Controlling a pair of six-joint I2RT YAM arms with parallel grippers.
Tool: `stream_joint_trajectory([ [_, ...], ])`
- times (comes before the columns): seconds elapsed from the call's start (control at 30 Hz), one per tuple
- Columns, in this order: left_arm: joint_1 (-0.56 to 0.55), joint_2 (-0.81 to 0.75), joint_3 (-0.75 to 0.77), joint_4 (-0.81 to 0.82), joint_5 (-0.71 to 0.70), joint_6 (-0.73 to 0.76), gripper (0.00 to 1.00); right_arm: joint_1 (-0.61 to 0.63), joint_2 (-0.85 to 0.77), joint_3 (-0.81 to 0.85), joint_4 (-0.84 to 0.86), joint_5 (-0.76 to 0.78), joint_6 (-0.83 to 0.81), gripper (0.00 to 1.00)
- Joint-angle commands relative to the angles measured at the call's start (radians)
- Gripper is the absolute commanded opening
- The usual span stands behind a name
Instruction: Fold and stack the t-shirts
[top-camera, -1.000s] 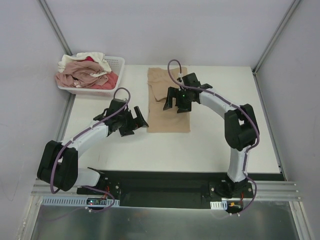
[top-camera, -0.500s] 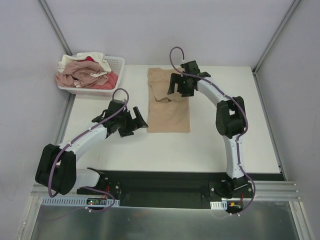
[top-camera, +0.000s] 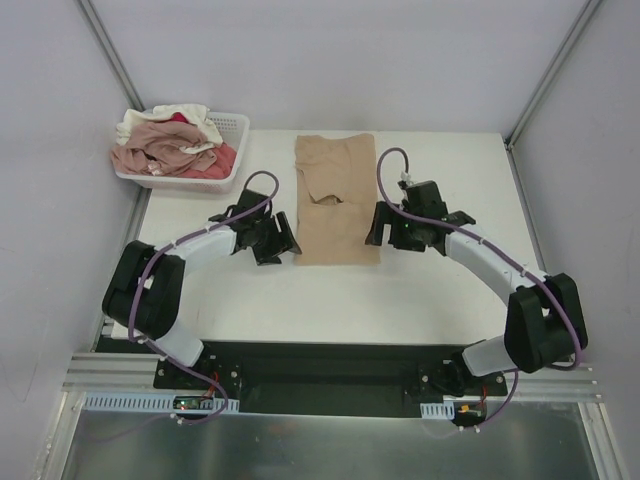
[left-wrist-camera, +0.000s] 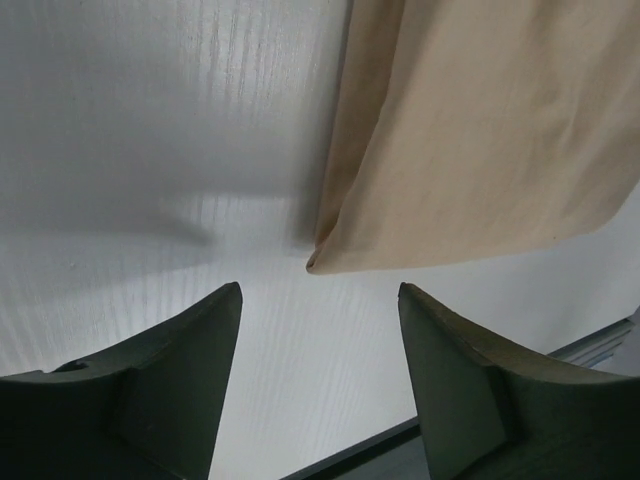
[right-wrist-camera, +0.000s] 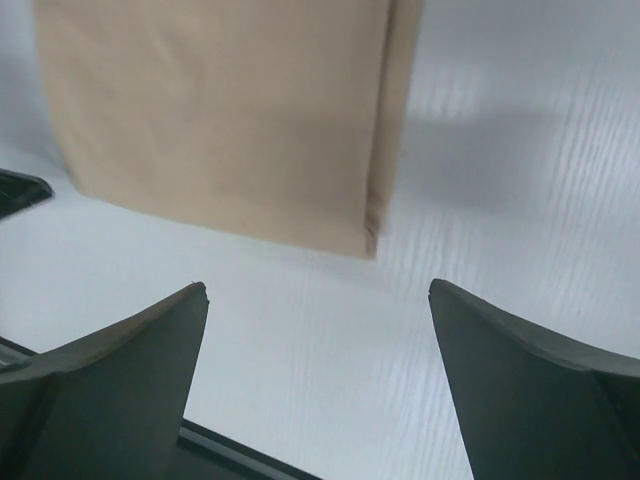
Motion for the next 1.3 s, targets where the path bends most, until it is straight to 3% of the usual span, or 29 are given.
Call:
stream_joint_trajectory([
  [0.0, -0.011, 0.066, 0.053, 0.024, 0.039, 0.01, 0.63, -0.002, -0.034, -0.113, 0.042, 0.001, 0.051, 0.97],
  [0.13, -0.016, 0.129, 0.057, 0.051, 0.047, -0.005, 0.6, -0.008, -0.014, -0.131, 0.059, 0.004, 0.064, 0.98],
  [0.23, -0.016, 0.166, 0.068, 0.062, 0.062, -0.011, 0.48, -0.008, 0.023, -0.119, 0.076, -0.007, 0.074, 0.99],
  [0.37, -0.031, 0.195, 0.074, 0.073, 0.078, -0.011, 0.31, -0.006, 0.081, -0.119, 0.103, -0.022, 0.105, 0.9],
  [0.5, -0.045, 0.21, 0.067, 0.078, 0.071, -0.016, 0.01, -0.009, 0.127, -0.124, 0.125, -0.025, 0.128, 0.8],
  [0.8, -0.046, 0.213, 0.061, 0.081, 0.038, -0.01, 0.0, -0.037, 0.257, -0.081, 0.197, -0.091, 0.145, 0.44],
  [0.93, -0.046, 0.196, 0.041, 0.081, 0.044, -0.011, 0.0, -0.037, 0.239, -0.108, 0.203, -0.111, 0.133, 0.0],
  [1.13, -0.092, 0.01, -0.106, 0.082, 0.026, -0.04, 0.0, -0.013, 0.097, -0.252, 0.18, -0.208, 0.128, 0.01],
  [1.27, -0.198, -0.173, -0.257, 0.053, -0.036, -0.119, 0.0, 0.062, -0.054, -0.364, 0.078, -0.183, 0.14, 0.01],
])
